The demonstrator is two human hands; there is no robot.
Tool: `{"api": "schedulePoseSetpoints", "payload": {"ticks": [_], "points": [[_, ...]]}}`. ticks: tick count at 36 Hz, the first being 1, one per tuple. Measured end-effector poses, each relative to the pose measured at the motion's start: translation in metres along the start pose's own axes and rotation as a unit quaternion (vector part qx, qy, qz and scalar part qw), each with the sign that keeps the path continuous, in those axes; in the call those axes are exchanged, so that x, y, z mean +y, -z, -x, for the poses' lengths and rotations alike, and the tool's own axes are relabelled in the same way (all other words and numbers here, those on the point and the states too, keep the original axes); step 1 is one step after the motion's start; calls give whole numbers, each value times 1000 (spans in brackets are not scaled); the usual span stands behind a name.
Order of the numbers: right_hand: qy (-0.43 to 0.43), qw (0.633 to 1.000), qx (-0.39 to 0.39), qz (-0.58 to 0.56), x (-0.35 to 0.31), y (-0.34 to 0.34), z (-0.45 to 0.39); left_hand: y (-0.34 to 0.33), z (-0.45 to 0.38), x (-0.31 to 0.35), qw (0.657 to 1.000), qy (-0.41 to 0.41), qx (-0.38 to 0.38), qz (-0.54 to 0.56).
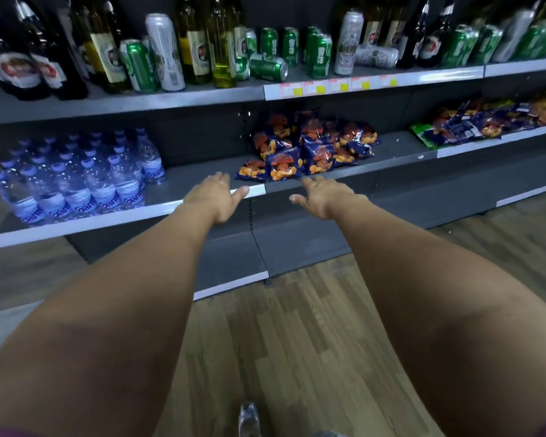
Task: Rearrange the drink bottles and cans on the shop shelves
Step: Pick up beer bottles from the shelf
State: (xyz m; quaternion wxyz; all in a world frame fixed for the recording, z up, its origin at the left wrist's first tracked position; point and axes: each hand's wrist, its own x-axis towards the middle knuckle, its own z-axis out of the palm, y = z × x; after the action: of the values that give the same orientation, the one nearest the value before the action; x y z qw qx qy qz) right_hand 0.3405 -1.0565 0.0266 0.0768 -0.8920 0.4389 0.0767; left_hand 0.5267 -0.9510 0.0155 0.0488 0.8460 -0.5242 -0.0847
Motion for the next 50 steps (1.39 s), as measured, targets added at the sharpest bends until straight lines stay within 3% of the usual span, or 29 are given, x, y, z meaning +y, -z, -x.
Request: {"api": "schedulePoseSetpoints", "payload": {"ticks": [9, 19, 31, 38, 46, 50], "points": [[3, 999, 37, -4, -34, 61, -120, 66, -118, -54, 999, 9, 44, 4], [26, 996, 79, 17, -41, 104, -220, 89, -204, -71, 997, 13, 65, 42], [53, 989, 136, 26, -14, 164, -331, 114, -305, -59, 977, 40, 182, 106], [93, 976, 168, -98, -14, 195, -389, 130, -353, -45, 958, 86, 248, 115], [168, 903, 155, -363, -67, 208, -423, 128, -377, -47, 956, 118, 225, 150], [170, 879, 130, -426, -85, 211, -438, 129, -387, -53, 954, 117, 211, 180]]}}
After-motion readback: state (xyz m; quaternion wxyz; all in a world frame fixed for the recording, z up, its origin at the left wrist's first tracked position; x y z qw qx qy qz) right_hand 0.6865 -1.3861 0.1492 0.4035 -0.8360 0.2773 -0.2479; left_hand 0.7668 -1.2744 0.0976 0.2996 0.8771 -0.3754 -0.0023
